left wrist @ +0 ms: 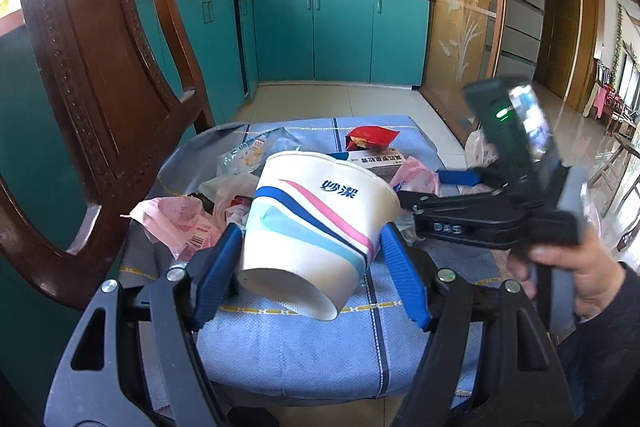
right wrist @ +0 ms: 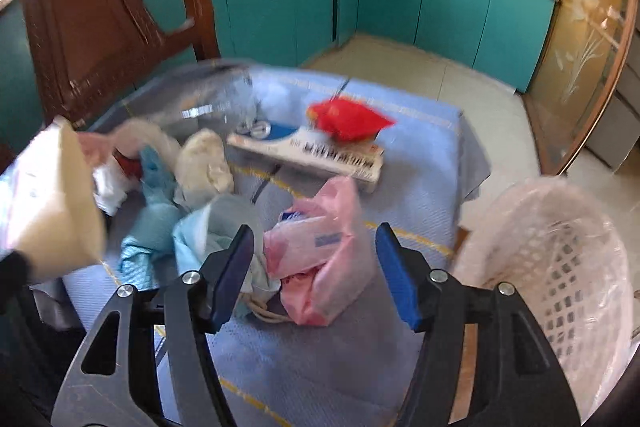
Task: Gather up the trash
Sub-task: 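Grasp the pink bag with the right tool and carry both items toward the basket, then open both tools over the white basket to drop the bag and cup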
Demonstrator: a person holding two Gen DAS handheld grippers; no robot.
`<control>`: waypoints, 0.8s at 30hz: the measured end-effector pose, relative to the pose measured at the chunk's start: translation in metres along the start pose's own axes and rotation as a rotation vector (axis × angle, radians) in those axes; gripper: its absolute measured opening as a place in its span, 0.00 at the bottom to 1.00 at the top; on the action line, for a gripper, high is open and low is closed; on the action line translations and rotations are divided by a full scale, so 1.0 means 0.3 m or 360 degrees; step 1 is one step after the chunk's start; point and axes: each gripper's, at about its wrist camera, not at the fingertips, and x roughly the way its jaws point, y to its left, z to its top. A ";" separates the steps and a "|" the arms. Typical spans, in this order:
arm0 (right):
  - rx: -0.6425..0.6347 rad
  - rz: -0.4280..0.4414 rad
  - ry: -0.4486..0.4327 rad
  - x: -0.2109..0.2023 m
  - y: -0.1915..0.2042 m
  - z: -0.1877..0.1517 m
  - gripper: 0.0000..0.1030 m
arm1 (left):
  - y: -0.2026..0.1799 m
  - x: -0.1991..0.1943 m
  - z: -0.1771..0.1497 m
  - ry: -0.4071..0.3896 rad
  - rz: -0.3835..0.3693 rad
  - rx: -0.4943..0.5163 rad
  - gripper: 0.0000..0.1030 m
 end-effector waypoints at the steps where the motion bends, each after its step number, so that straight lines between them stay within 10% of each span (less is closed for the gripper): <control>1: 0.0007 -0.0003 -0.0020 -0.008 -0.002 0.001 0.47 | 0.003 -0.004 0.001 -0.0005 0.0001 -0.0003 0.70; 13: 0.0299 -0.0386 -0.0561 -0.440 -0.255 -0.039 0.45 | -0.093 0.005 0.093 -0.0088 -0.0191 0.0056 0.70; 24: 0.0754 -0.0542 -0.0545 -0.575 -0.606 -0.259 0.45 | -0.494 0.165 0.176 -0.0017 -0.0668 0.0286 0.70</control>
